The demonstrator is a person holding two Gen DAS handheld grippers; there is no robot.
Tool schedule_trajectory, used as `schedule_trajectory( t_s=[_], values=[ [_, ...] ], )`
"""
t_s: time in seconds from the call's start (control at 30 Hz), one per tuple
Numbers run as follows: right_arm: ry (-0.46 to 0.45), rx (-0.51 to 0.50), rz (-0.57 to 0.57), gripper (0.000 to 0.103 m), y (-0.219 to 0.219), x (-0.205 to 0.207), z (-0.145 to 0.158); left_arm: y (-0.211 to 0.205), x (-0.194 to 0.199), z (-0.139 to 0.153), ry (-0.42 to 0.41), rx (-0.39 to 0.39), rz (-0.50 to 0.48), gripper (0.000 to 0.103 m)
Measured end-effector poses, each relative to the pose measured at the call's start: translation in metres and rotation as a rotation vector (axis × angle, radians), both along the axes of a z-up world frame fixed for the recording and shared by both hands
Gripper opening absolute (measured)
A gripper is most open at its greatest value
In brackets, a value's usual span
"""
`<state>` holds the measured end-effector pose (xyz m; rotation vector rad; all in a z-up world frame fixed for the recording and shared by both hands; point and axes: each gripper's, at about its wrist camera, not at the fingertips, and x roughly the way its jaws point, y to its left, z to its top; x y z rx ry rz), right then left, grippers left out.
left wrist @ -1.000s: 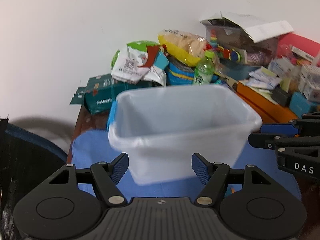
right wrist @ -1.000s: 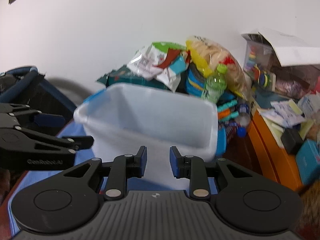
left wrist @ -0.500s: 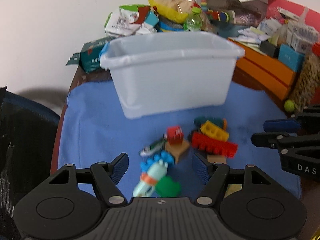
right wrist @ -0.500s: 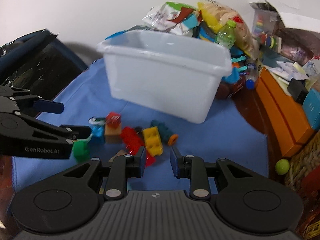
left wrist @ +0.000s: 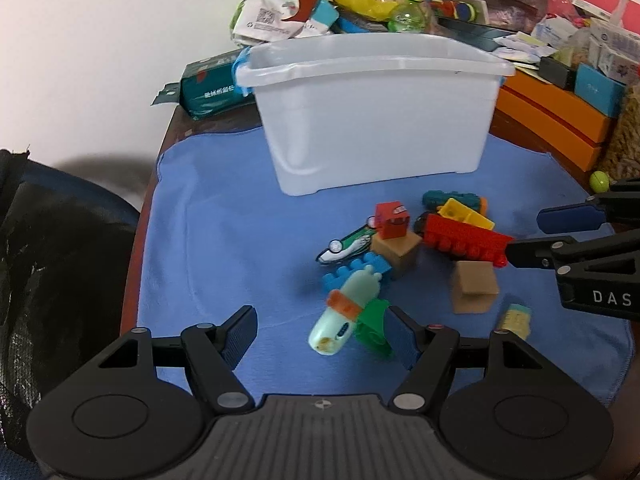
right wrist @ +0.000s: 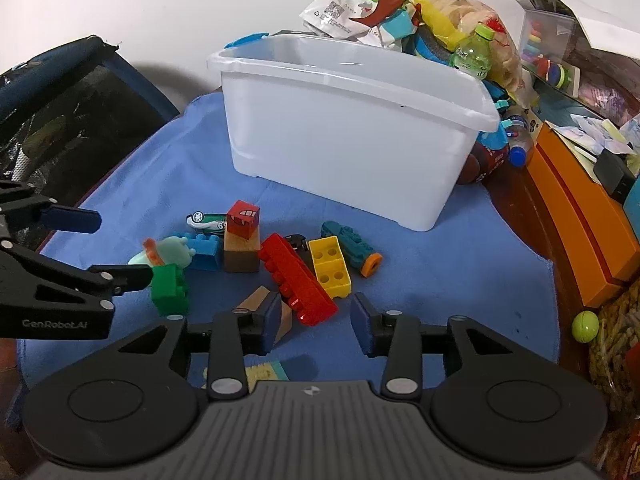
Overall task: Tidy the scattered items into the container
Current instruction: 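Return both tools to the toy pile, then grasp the green Lego brick with the left tool while the right grasps the red Lego stack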
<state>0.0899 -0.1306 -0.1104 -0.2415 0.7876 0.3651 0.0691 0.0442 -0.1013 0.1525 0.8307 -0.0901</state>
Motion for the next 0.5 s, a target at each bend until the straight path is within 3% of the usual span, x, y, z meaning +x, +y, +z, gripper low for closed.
schedule_trajectory(
  t_s=[0.17, 0.27, 0.5],
  values=[
    [-0.007, -0.039, 0.016, 0.048, 0.011, 0.014, -0.009, 0.000, 0.006, -0.009, 0.017, -0.016, -0.012, 0.074],
    [0.011, -0.033, 0.006, 0.049, 0.012, 0.026, -0.019, 0.003, 0.010, -0.012, 0.018, -0.067, -0.010, 0.074],
    [0.059, -0.019, -0.003, 0.046, 0.002, 0.032, -0.028, 0.004, 0.016, -0.015, 0.038, -0.118, -0.054, 0.074]
  ],
)
